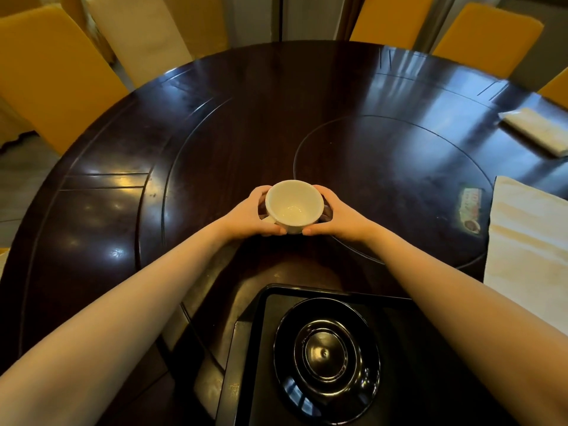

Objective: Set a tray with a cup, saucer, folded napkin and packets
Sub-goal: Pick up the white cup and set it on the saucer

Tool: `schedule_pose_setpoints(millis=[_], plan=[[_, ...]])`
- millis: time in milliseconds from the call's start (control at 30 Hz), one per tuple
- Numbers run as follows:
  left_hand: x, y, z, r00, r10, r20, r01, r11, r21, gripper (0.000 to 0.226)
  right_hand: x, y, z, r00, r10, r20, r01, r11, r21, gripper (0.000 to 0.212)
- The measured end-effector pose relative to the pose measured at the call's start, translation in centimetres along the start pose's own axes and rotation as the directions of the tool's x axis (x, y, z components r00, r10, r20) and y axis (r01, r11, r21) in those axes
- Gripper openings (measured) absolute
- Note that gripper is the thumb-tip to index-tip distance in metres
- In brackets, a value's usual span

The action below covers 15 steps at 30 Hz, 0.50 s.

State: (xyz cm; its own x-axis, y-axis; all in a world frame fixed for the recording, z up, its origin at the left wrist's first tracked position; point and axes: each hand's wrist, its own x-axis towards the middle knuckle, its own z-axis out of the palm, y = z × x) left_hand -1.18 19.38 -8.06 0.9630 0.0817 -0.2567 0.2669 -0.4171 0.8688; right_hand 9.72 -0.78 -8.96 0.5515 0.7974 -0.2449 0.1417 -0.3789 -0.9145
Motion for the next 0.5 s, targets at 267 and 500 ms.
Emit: schedule_pose_setpoints(millis=[267,500], plan=[[-4.8,7.0,-1.0,0.996,0.077,-0.037,-0.08,0.992,-0.1,0.082,-4.5,-6.3,-1.8,0.99,-0.134,-0.034,0.135,0.989,0.055,0.083],[-10.2,13.0,0.0,0.966,0.229,-0.122,-0.247,0.954,-0.168,0.08,-10.3,-10.8,-1.7,0.958,-0.25,-0.138,0.269,0.953,0.139,0.088]])
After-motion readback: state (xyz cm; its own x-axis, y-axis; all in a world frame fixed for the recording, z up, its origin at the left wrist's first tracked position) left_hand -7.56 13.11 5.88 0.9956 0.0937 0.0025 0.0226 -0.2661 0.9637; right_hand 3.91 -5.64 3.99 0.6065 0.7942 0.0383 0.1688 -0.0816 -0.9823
